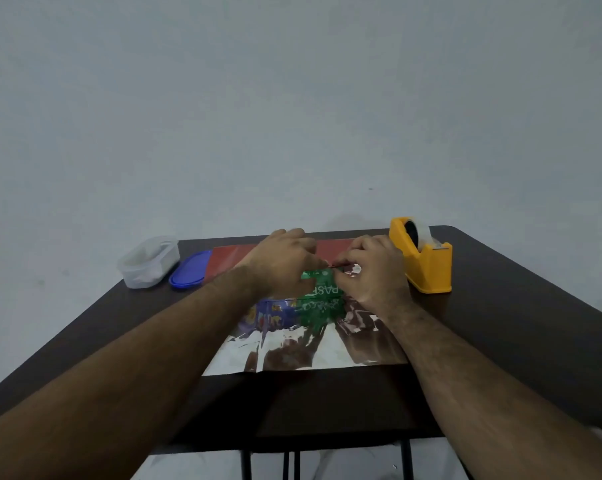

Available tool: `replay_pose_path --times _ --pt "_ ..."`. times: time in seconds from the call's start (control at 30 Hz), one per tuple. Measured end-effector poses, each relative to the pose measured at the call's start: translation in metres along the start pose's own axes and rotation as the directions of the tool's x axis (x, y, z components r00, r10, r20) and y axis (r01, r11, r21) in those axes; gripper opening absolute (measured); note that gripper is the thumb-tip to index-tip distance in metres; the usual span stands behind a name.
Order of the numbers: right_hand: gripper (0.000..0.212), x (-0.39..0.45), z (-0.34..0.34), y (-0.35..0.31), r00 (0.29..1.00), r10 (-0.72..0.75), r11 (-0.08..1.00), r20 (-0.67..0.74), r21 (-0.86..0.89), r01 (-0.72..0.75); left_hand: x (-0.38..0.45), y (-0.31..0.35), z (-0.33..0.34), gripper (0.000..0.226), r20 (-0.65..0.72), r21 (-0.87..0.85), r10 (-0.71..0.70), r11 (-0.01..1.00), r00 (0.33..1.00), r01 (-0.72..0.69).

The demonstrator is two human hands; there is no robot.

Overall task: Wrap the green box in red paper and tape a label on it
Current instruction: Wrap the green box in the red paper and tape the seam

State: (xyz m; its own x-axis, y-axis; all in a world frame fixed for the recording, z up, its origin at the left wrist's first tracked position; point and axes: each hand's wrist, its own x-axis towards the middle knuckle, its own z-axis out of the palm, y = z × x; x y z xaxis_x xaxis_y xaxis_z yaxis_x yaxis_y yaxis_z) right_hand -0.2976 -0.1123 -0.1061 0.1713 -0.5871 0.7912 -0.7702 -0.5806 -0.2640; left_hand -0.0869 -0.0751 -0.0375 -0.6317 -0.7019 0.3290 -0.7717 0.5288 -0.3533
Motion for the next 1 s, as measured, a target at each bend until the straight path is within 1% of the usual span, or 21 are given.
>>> replay_pose_path --times 0.13,0.2,0.23,0.3,0.33,0.37,0.43,0.5,0.53,0.57,0.6,0.67,0.7,0.73,0.8,0.83,0.9,0.93,1.0 --pt "0.029 0.000 0.000 -0.003 0.999 0.034 0.999 0.017 0.031 -0.034 -0.007 -0.001 0.000 0.038 -0.065 0.050 0.051 0.998 0.997 -0.048" --pt "0.020 -0.001 0.002 0.000 0.997 0.068 0.993 0.023 0.092 -0.070 -0.007 0.000 0.001 0.033 -0.122 0.025 0.051 0.999 0.991 -0.049" --pt "0.019 -0.001 0.000 0.000 0.996 0.083 0.987 0.027 0.135 -0.086 -0.005 0.001 0.002 0.032 -0.157 -0.003 0.042 0.999 0.987 -0.043" --pt "0.023 0.001 -0.009 0.005 0.992 0.124 0.964 0.023 0.236 -0.126 0.004 0.011 0.002 0.028 -0.233 -0.106 -0.008 0.994 0.972 -0.018" --pt "0.020 0.004 -0.016 0.009 0.987 0.160 0.952 0.000 0.265 -0.154 0.009 0.019 0.001 0.024 -0.270 -0.189 -0.053 0.982 0.961 0.001" --pt "0.016 0.008 -0.027 0.013 0.977 0.211 0.946 -0.045 0.261 -0.192 0.016 0.029 -0.001 0.020 -0.296 -0.280 -0.107 0.960 0.949 0.020" --pt "0.011 0.015 -0.051 0.032 0.925 0.335 0.935 -0.181 0.185 -0.302 0.033 0.053 -0.004 0.015 -0.302 -0.459 -0.219 0.886 0.928 0.060" --pt "0.022 0.017 -0.074 0.058 0.843 0.447 0.894 -0.300 0.138 -0.425 0.052 0.076 -0.005 0.011 -0.230 -0.646 -0.337 0.754 0.913 0.116" --pt "0.031 0.013 -0.084 0.070 0.798 0.516 0.856 -0.311 0.159 -0.492 0.063 0.087 -0.004 0.009 -0.182 -0.731 -0.390 0.668 0.903 0.141" --pt "0.042 0.008 -0.090 0.080 0.761 0.586 0.810 -0.278 0.194 -0.553 0.074 0.095 -0.003 0.007 -0.128 -0.802 -0.438 0.574 0.890 0.167" --pt "0.056 0.001 -0.093 0.092 0.739 0.639 0.769 -0.215 0.216 -0.601 0.087 0.104 -0.001 0.007 -0.066 -0.860 -0.475 0.473 0.877 0.191" --pt "0.082 -0.013 -0.091 0.102 0.722 0.690 0.712 -0.053 0.229 -0.664 0.111 0.112 0.002 0.016 0.077 -0.918 -0.540 0.289 0.838 0.271" --pt "0.088 -0.019 -0.089 0.108 0.719 0.695 0.701 0.002 0.223 -0.678 0.125 0.116 0.003 0.020 0.152 -0.923 -0.560 0.214 0.814 0.319" --pt "0.084 -0.023 -0.086 0.110 0.720 0.693 0.698 0.042 0.215 -0.683 0.137 0.117 0.002 0.020 0.227 -0.917 -0.572 0.147 0.788 0.370" --pt "0.061 -0.020 -0.084 0.111 0.737 0.673 0.723 0.064 0.152 -0.673 0.157 0.115 0.003 0.019 0.382 -0.875 -0.562 0.034 0.733 0.483" --pt "0.053 -0.018 -0.084 0.112 0.749 0.659 0.742 0.069 0.100 -0.663 0.166 0.116 0.004 0.020 0.461 -0.841 -0.535 -0.008 0.708 0.541" --pt "0.050 -0.015 -0.086 0.109 0.766 0.638 0.768 0.079 0.012 -0.641 0.177 0.113 0.006 0.025 0.568 -0.780 -0.491 -0.066 0.660 0.622" --pt "0.051 -0.015 -0.086 0.109 0.765 0.639 0.768 0.084 -0.020 -0.640 0.182 0.112 0.009 0.029 0.599 -0.758 -0.485 -0.086 0.637 0.647" --pt "0.054 -0.017 -0.087 0.110 0.744 0.660 0.751 0.108 -0.063 -0.657 0.187 0.110 0.010 0.034 0.643 -0.724 -0.456 -0.102 0.615 0.682"
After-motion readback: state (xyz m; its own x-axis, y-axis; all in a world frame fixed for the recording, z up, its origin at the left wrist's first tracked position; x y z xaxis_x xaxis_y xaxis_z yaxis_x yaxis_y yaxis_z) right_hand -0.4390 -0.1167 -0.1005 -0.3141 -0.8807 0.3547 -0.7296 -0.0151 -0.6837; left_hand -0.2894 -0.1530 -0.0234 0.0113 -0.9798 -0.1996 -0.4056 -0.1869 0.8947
